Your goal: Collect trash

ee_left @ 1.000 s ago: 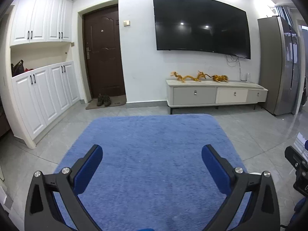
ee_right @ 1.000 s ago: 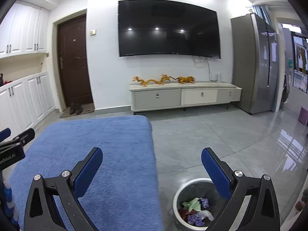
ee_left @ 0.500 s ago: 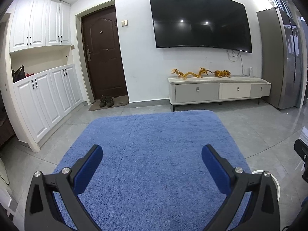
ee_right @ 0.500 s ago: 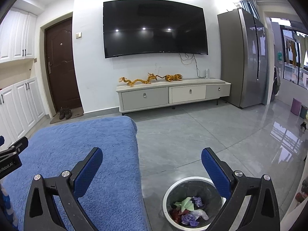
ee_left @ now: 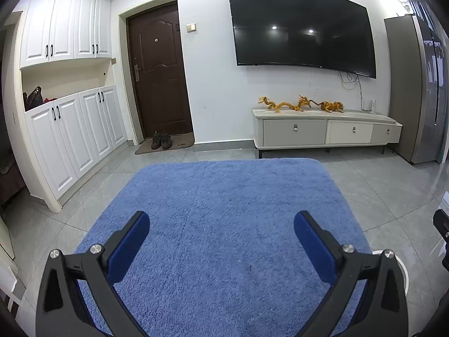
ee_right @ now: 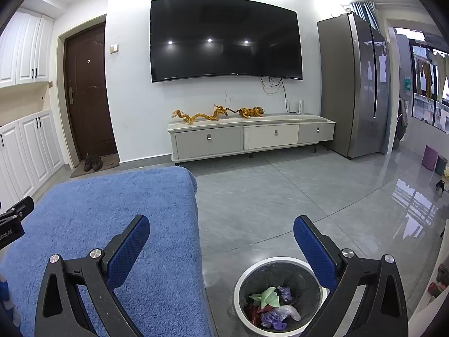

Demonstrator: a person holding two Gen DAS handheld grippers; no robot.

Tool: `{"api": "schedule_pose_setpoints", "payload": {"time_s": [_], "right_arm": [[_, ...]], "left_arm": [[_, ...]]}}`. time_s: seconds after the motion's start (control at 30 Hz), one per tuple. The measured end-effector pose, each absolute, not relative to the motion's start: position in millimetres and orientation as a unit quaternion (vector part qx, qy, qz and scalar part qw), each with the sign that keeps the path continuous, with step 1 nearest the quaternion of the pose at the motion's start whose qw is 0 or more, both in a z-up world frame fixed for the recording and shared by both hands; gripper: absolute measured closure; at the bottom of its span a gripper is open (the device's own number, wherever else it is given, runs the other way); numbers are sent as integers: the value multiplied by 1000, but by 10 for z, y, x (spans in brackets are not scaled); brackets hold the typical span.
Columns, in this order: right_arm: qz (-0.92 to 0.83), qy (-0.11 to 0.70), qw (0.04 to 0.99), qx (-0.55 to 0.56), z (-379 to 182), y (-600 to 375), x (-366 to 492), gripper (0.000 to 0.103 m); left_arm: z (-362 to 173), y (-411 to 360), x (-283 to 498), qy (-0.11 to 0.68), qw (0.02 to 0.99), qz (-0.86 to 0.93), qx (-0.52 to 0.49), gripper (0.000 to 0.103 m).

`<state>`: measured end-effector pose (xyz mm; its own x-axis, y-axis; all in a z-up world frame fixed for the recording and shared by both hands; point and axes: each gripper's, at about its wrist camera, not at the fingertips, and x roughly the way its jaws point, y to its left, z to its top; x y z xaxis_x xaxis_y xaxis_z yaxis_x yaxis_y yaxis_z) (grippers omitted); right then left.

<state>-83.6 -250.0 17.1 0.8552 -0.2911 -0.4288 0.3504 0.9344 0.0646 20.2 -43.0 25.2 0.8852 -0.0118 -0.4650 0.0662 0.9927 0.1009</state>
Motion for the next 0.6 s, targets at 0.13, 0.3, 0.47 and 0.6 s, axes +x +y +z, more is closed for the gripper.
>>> {"api": "schedule_pose_setpoints", "payload": {"time_s": [0.13,0.3,0.47,0.6], "right_arm": [[-168,219,959,65,136,-2507,-798,0],[-167,229,957,63,92,-2533,-745,0],[-168,239,954,63,42,-2546,-687,0],[-171,248,952,62,-19,-2557,-658,0]], "left_arm": [[194,-450,208,249,966,-28,58,0],[134,-530,218,262,962,-42,62,0],[43,-632,249,280,956,-55,69,0],[-49,-710,260,295,951,-63,74,0]]}}
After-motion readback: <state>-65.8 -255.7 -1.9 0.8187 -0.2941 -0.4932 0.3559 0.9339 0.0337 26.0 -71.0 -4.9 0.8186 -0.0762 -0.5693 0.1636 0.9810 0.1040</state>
